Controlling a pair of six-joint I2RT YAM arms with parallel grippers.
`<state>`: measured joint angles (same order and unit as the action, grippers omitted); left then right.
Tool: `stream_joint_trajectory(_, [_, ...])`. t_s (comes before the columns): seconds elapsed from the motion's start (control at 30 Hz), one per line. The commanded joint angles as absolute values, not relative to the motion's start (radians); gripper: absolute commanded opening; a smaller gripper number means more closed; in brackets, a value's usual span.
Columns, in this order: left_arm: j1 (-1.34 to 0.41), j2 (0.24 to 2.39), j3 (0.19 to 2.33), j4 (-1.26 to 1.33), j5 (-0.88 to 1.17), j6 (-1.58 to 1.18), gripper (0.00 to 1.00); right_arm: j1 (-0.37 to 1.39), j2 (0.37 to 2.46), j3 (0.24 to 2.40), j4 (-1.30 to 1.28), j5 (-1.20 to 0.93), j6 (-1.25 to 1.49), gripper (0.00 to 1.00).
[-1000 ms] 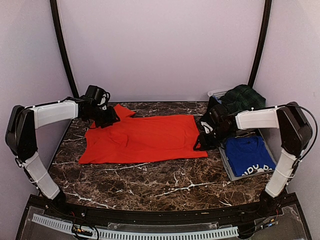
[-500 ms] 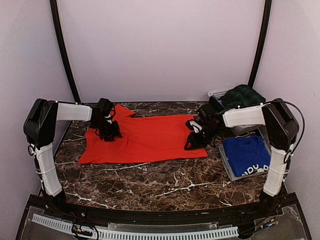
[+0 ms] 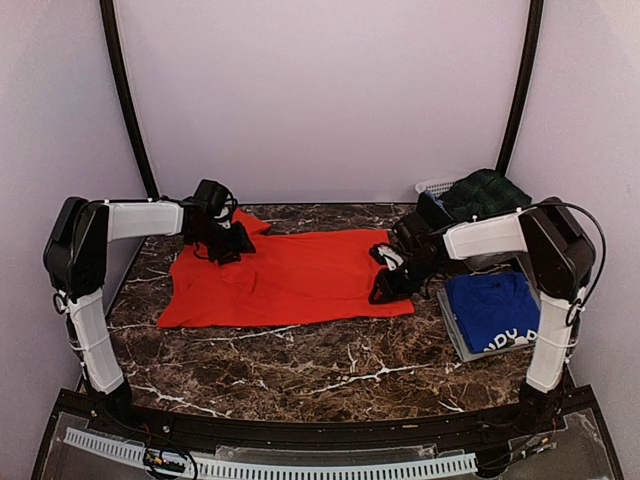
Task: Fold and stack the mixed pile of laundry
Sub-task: Smooth out the 1/3-folded T-shirt at the center of the board.
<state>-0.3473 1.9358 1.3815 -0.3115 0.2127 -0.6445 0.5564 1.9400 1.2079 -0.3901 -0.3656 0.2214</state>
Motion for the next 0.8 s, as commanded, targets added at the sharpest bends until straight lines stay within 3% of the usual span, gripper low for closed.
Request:
stream_joint_trajectory(0.0, [-0.348,1.804,1.279,-0.389,0.083,-0.679,0.45,0.566,1.932,1.146,-0.427,-0.331,0.22,0.31])
stream_joint_trajectory(0.2, [-0.347,1.799,1.215,-0.409,0.034,-0.705,0.43,0.571,1.848,1.167,-0.419,-0.334,0.242,0.3])
stream_joint_trajectory(0.33, [-0.319,1.775,1.201,-0.391,0.047,-0.706,0.42,0.6,1.841,1.295,-0.417,-0.369,0.258,0.3])
stream_joint_trajectory(0.77, [-0.14,1.762,1.211,-0.26,0.269,-0.666,0.42,0.807,2.371,2.146,-0.521,-0.443,0.277,0.31])
